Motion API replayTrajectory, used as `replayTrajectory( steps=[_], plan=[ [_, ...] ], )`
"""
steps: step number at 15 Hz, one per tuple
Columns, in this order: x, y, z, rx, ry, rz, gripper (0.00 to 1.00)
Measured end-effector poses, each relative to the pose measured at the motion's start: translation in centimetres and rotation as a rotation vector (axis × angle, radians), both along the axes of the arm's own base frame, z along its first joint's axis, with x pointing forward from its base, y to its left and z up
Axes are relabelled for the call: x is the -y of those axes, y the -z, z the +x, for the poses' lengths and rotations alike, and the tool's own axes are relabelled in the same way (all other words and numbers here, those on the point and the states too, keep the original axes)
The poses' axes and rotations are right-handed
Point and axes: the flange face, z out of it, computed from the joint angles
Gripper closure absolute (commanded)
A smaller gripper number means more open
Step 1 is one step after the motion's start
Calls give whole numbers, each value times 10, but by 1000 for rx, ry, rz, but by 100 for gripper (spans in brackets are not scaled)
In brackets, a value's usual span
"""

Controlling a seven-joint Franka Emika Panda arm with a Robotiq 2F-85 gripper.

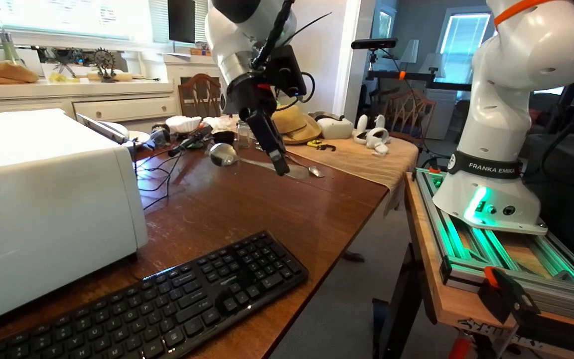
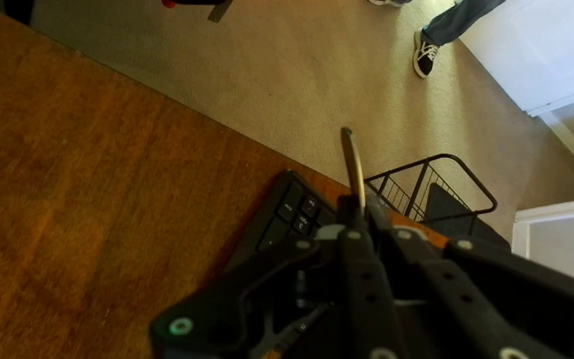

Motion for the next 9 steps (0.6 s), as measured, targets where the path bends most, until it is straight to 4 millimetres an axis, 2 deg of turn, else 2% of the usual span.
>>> replayTrajectory(
  steps=[2,5,9],
  plan=[
    [1,0,0,-8,0,1,99],
    [12,-11,-2,-53,-6,14,99],
    [50,-40,6,-50,38,29,99]
  ],
)
